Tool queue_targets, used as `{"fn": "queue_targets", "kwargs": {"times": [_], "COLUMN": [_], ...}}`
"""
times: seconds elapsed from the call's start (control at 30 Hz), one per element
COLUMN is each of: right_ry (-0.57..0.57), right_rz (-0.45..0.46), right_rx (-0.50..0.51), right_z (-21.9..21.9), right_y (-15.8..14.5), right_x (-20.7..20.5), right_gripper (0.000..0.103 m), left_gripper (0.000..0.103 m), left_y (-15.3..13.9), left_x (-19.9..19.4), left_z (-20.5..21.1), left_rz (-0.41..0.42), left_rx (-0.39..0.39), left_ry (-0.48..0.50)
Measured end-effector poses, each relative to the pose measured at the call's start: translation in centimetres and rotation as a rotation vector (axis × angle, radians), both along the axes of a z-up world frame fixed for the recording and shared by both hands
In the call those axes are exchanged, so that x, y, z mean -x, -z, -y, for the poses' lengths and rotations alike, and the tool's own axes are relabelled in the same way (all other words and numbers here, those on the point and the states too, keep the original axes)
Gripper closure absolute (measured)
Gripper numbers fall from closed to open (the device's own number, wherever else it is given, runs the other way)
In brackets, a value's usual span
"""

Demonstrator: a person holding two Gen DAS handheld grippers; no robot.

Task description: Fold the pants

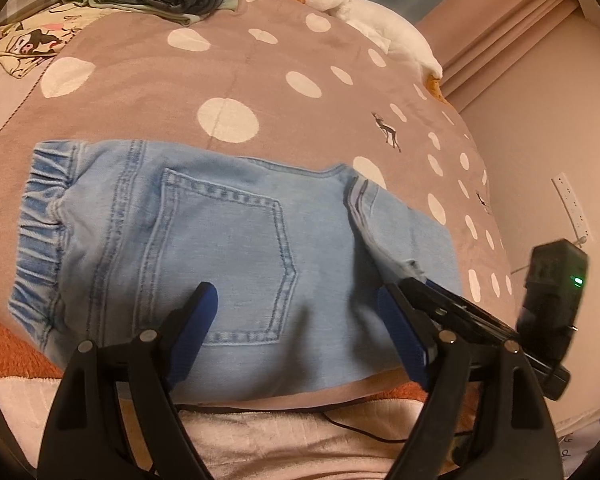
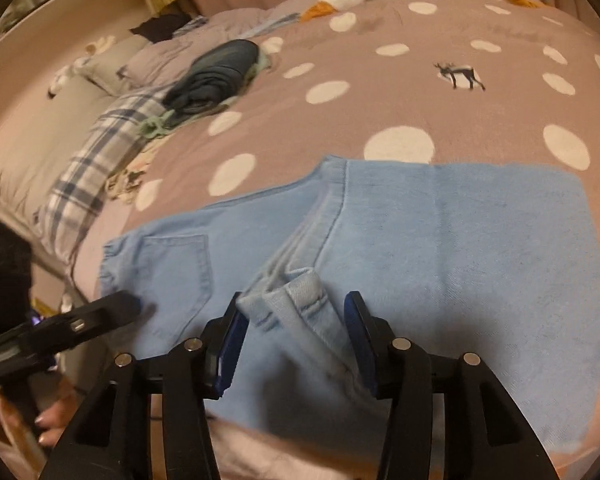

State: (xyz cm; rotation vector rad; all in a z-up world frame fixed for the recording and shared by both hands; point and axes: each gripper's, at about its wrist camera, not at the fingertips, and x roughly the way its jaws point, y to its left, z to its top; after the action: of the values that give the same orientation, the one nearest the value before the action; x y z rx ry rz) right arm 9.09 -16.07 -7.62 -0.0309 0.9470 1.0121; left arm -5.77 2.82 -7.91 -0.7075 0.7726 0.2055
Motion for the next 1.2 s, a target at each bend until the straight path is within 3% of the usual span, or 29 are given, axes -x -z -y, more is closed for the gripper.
{"fn": "queue_targets", "kwargs": {"times": [0.1, 0.27, 0.47, 0.57, 0.6, 0.63, 0.83, 0.97, 1.2], "right_ry": [0.036, 0.229, 0.356, 0.387, 0.393, 0.4, 0.403, 0.396, 0.391], "right_rz": [0.029, 0.093, 0.051, 0.033, 0.031, 0.028, 0.026, 0.035, 0.039], "right_rx": [-0.027, 0.022, 0.038, 0.043, 0.044, 0.045, 0.029, 0.026, 0.092], "right_z": [1.8, 4.6, 7.5, 8.4, 8.7, 8.8, 9.4, 9.1, 7.8], "right_y": [-1.0, -0.8, 0.8, 1.3, 1.4, 1.5, 1.4, 1.4, 3.5], "right_x": [0.2, -1.3, -2.9, -3.2, -3.2, -3.3, -3.1, -3.2, -3.3], "right_gripper": [0.035, 0.035, 0.035, 0.035, 0.035, 0.035, 0.035, 0.035, 0.035], "left_gripper": [0.02, 0.02, 0.025, 0.041, 0.054, 0.074, 0.094, 0.093, 0.084], "left_y": [0.2, 0.7, 2.4, 3.7, 4.0, 4.3, 4.1, 3.6, 4.1], "left_x": [-0.9, -3.6, -8.9, -11.2, -11.4, -11.6, -8.9, -7.6, -7.2], "left_z": [0.5, 1.6, 3.0, 3.5, 3.6, 3.7, 4.4, 4.7, 4.3], "left_rz": [0.001, 0.017, -0.022, -0.067, -0.078, -0.101, -0.089, -0.081, -0.094], "left_rx": [0.007, 0.042, 0.11, 0.163, 0.159, 0.146, 0.168, 0.099, 0.081], "left_ry": [0.034, 0.129, 0.263, 0.301, 0.298, 0.277, 0.275, 0.239, 0.219]}}
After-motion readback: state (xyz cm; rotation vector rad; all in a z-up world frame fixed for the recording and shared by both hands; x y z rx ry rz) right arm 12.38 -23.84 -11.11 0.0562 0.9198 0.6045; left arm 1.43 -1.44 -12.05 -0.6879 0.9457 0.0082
